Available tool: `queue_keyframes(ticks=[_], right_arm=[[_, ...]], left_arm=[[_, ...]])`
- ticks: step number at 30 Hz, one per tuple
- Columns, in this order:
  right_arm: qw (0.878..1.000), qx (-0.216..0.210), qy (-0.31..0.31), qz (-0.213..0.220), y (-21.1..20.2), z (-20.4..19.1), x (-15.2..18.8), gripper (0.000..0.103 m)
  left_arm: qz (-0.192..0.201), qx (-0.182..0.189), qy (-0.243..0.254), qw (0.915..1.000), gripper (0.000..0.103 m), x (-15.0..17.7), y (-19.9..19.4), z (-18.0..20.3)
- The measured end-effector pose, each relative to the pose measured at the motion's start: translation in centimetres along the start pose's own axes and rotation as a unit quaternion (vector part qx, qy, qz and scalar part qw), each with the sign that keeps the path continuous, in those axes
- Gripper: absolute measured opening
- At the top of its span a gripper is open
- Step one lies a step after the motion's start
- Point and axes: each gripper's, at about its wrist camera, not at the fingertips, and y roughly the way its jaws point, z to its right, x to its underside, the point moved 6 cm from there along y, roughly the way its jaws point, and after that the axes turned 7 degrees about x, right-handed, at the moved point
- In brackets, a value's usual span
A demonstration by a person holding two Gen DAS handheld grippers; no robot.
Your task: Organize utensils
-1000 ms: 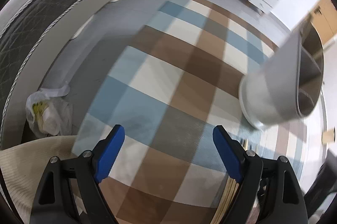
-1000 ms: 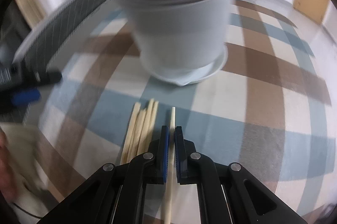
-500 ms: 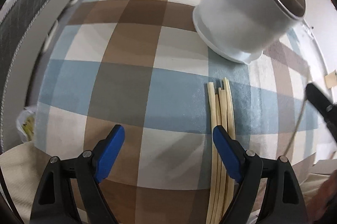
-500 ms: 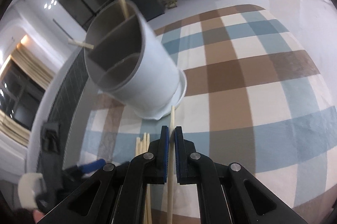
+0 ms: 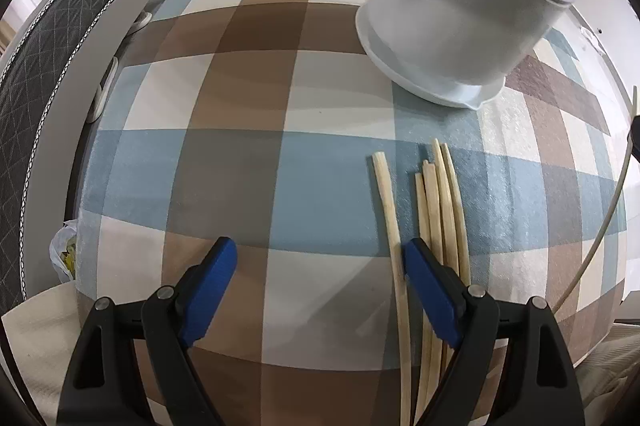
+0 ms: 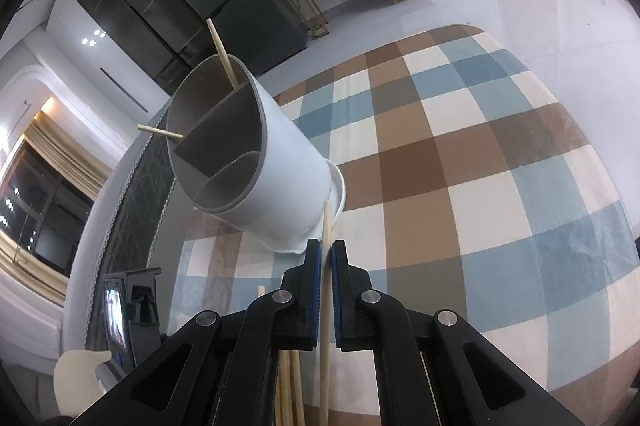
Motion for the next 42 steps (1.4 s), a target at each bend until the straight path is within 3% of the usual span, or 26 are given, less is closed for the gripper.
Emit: queue_keyframes(ticks=[5,10,13,15,17,22,26,29,33,36,42], right_arm=[[1.000,0.003,-0.009,0.007,-0.1,-0.5,-0.1,0.005],[1.000,0.006,-0.008,0.008,0.1,-0.4,-0.2,0.005],[1.000,0.004,-0.004,0.005,0.5,-0.5,-0.4,0.005],[1.000,0.001,-0.006,0.006,0.6,-0.7,-0.5,0.005],[1.000,0.002,-0.014,0.008,0.8,-1.1,-0.6,0.005],[0.999,0.013,-0.033,0.020,0.6,-1.6,-0.8,0.005],[0.998,0.020,-0.038,0.048,-0.7,-1.8,-1.4,0.005],[0.995,0.028,-0.054,0.074,-2.1,-2.3,-1.4,0.004],[0.993,0.028,-0.068,0.098,-3.8,-2.8,-0.9,0.004],[0.990,0.027,-0.078,0.114,-5.1,-3.3,-0.4,0.004],[0.981,0.029,-0.115,0.156,-8.0,-5.1,0.7,0.004]], left_arm=[[0.002,-0.003,-0.009,1.0000,0.080,-1.6,0.7,-0.2],[0.012,-0.002,0.007,0.9999,0.063,-2.5,0.8,0.3],[0.020,-0.003,0.034,0.9992,0.038,-2.6,0.6,1.3],[0.020,0.005,0.050,0.9986,0.012,-2.5,0.7,1.9],[0.016,0.017,0.057,0.9981,0.003,-2.4,0.8,2.3],[0.020,0.048,0.038,0.9979,0.002,-2.5,0.4,2.4],[0.062,0.081,0.032,0.9942,0.002,-3.3,-1.7,2.6],[0.114,0.106,0.041,0.9869,0.002,-3.4,-4.6,2.9],[0.187,0.143,0.035,0.9712,0.001,-2.6,-9.2,3.1],[0.232,0.150,0.037,0.9603,0.001,-1.7,-12.0,3.2],[0.257,0.144,0.055,0.9541,0.001,-1.1,-13.9,3.7]])
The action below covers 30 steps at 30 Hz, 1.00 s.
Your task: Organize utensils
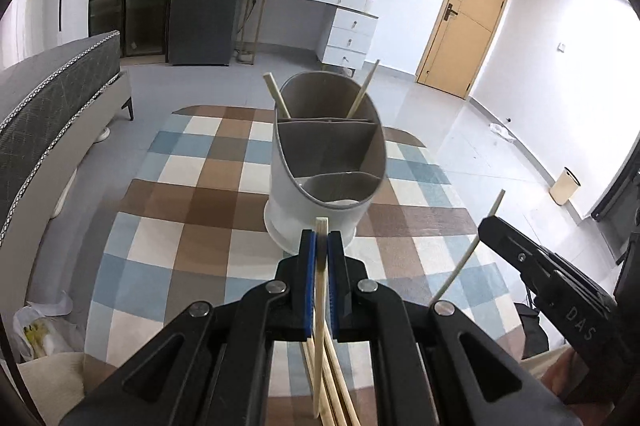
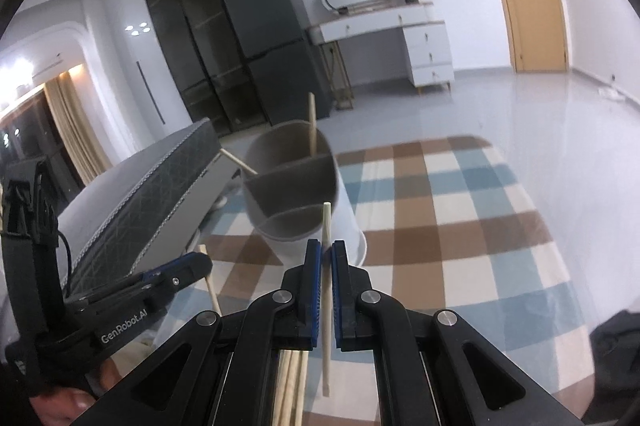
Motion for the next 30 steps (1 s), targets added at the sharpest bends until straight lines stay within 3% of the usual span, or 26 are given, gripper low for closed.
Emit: queue_keyframes(ticks=[13,30], right_arm=[[1.000,0.014,0.003,0.021,-2.6,0.0,0.3,0.004],[0.999,-0.007,0.013,0.047,-4.7,-0.9,-2.2,0.004]], left_arm=[[-0.004,-0.042,0.031,0.9986,0.001,-1.0,-2.2,0.3],[0.015,-0.013,0.023,0.9996,0.001,-6.5,-5.6,1.4]])
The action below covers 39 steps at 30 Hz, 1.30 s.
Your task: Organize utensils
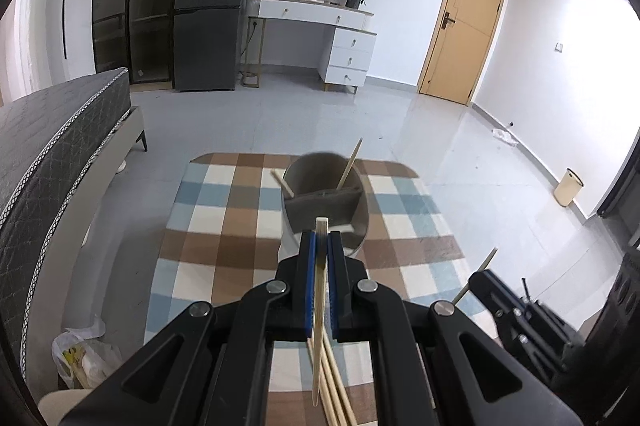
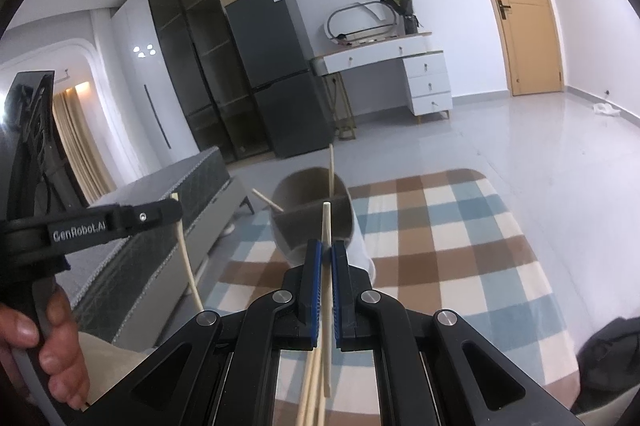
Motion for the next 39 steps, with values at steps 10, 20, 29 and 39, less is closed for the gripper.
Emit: queue_keyframes(ticks=[10,20,29,39], right_arm=[[0.999,-0.013,-0.018,0.023,0.6,-1.3,-3.9,0.004],[0.998,-0.032,-0.023,0.053,3.5,-2.4,-9.6,0.004],[0.997,-0.041,-0.006,0.060,7.6,-2.8,-12.8,0.004],[0.996,-0.051,0.021,0.064,12.7,-2.1,-15.3,0.004]], left_arm=[[0.013,0.007,-0.001,0.9999,0.001,-3.9,0.6,-0.5],[0.023,0.015,-0.019,0.9994,0.001,-7.8,3.3,-1.9],[0.059,0.027,-0.033,0.9974,0.001,-11.3,5.2,-3.4],[0.073,0.029,-0.043,0.9959,0.001,-12.6,8.3,-5.0]])
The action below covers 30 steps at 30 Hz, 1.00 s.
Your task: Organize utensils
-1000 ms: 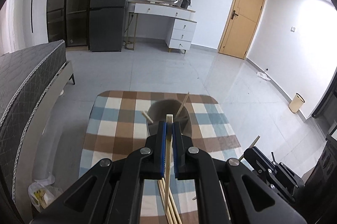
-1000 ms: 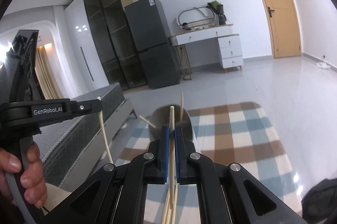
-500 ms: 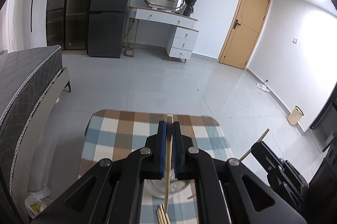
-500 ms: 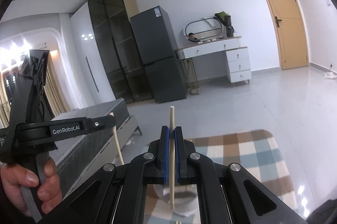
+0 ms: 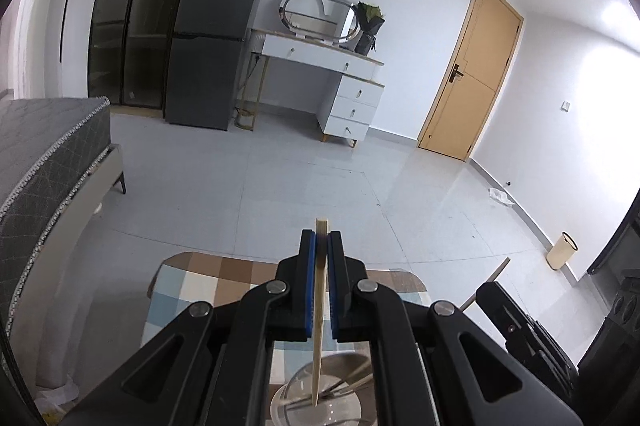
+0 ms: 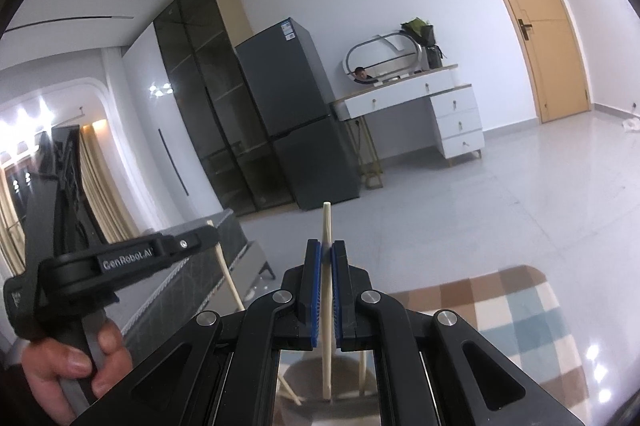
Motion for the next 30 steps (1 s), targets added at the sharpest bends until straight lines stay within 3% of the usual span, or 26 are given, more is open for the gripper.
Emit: queue_keyframes(ticks=[8,17,30], right_arm=[[1.000,-0.003,-0.006,0.001,1.1,0.6,0.8,0.004],[0.999,0.007,-0.032,-0.016,1.6,0.1,2.0,0.005],[0.997,0.000,-0.058,-0.059,0.7,-0.3,4.5,0.005]], left_arm=[[-0.001,0.012,-0.011,0.9999,0.001,0.9,1.8,-0.3],[0.001,0.029,0.009,0.9995,0.001,1.1,1.6,0.3],[-0.037,0.037,0.020,0.9984,0.001,2.6,-0.1,1.7]])
